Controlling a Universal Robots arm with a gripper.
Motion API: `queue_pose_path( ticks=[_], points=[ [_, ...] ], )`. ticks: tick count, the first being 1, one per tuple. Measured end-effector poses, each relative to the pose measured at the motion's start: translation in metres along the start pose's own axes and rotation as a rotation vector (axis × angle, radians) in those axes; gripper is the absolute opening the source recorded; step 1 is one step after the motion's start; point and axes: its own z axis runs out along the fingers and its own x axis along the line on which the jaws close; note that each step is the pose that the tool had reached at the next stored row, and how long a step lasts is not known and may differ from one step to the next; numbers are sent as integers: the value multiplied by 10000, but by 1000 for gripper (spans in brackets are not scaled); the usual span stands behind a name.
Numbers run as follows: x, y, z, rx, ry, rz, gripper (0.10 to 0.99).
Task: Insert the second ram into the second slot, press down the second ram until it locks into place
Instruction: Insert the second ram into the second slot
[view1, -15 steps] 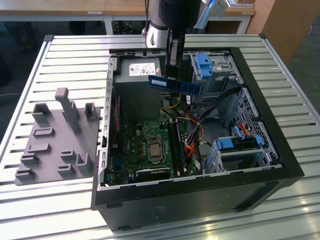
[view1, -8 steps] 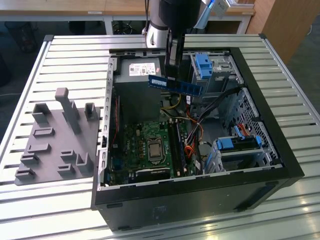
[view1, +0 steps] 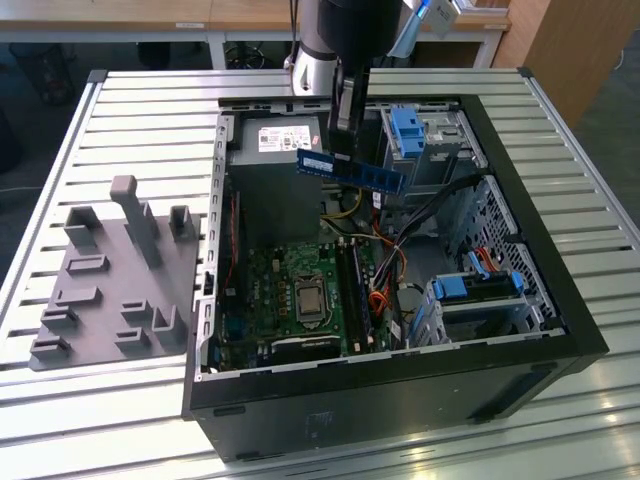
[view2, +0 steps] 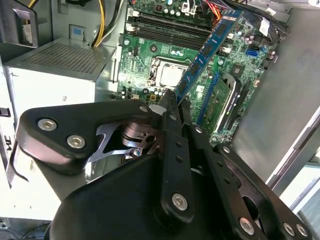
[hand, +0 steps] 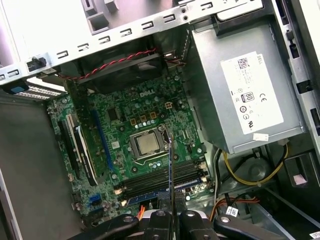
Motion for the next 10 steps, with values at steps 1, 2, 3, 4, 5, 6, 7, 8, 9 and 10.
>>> queue_pose_path(
  ticks=[1,2,3,4,5,6,7,8,9,10],
  points=[
    [0,0,0,-1,1,34,137],
    [0,0,0,-3,0,68,137],
    [0,0,0,-4,0,101,137],
    [0,0,0,-5,1,132,137],
    [0,0,0,-7,0,165,137],
    [0,0,0,-8,1,199,137],
    [0,0,0,-9,1,233,137],
    [0,0,0,-10,0,268,137],
    [0,0,0,-12,0,303,137],
    [0,0,0,-13,1,337,137]
  ],
)
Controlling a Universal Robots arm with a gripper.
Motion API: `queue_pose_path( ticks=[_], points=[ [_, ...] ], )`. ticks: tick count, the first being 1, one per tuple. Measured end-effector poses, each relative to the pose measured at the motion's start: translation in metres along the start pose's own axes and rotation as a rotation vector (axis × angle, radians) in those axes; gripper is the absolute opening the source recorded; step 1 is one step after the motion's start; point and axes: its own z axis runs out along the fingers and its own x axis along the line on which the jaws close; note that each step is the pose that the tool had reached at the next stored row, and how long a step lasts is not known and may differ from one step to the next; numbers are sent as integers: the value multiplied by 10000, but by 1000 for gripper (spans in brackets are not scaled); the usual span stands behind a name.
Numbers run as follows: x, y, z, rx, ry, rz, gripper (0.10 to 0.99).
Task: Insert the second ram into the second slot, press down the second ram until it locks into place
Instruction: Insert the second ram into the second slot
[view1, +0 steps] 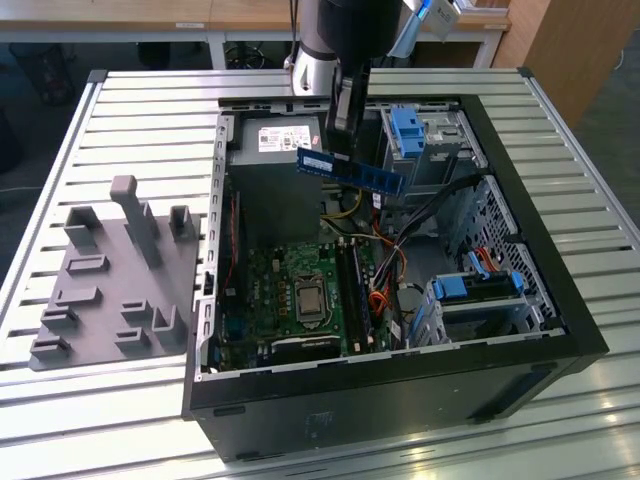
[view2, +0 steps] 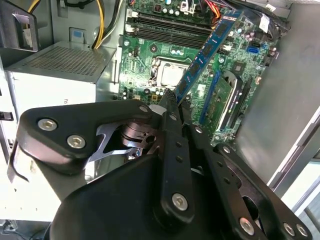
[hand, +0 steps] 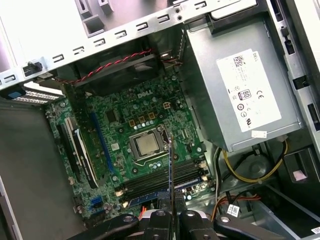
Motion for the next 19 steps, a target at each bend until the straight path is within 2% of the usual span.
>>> queue_pose_path(
  ticks=[19],
  points=[
    [0,0,0,-24,2,619,137]
  ],
)
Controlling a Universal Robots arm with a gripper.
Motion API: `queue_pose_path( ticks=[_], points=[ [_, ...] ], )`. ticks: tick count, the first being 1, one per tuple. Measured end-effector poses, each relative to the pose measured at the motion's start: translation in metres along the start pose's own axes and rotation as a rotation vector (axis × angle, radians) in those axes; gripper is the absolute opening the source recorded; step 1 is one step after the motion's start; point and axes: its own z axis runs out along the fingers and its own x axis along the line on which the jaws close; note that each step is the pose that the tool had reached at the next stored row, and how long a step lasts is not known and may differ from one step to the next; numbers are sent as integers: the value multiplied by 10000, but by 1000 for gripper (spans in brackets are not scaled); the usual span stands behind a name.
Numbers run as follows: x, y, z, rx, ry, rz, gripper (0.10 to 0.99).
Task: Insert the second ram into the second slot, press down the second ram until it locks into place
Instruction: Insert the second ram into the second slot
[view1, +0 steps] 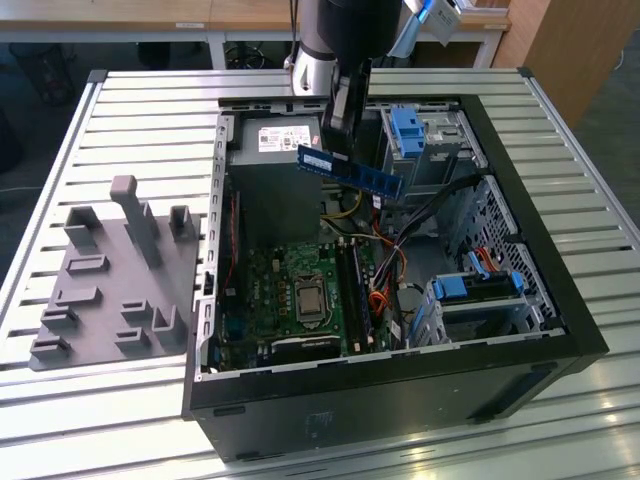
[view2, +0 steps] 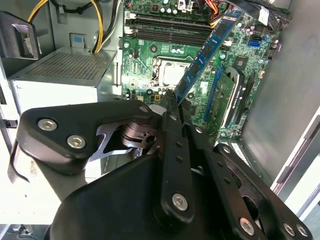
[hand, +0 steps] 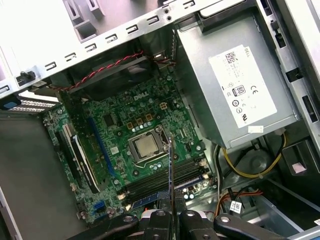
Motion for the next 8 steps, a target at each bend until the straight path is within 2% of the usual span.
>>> queue_pose_path(
  ticks=[8],
  points=[
    [0,0,0,-11,0,281,137]
  ],
)
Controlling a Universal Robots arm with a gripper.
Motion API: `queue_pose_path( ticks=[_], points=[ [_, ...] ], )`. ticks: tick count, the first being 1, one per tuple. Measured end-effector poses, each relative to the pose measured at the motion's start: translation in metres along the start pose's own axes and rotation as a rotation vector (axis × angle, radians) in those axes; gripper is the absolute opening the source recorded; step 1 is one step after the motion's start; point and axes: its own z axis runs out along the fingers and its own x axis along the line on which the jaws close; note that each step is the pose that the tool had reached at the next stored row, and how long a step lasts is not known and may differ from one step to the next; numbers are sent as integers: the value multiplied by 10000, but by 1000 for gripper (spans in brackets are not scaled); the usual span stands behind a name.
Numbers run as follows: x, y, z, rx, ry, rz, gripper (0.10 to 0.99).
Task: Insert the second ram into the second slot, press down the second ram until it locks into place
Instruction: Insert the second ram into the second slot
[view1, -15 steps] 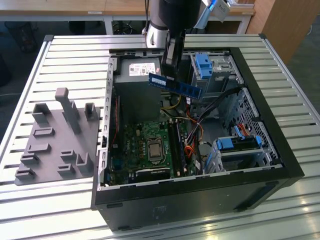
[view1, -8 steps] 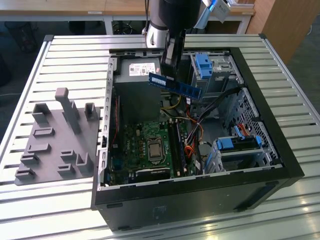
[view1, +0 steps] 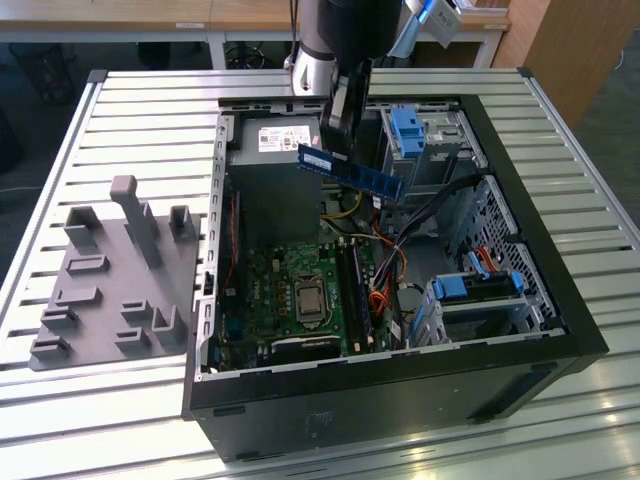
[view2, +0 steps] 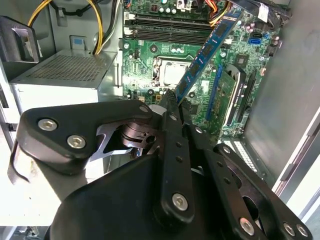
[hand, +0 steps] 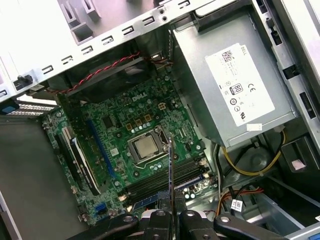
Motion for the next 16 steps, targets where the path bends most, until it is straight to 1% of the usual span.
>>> queue_pose_path(
  ticks=[16],
  points=[
    [0,0,0,-43,4,1137,137]
  ],
)
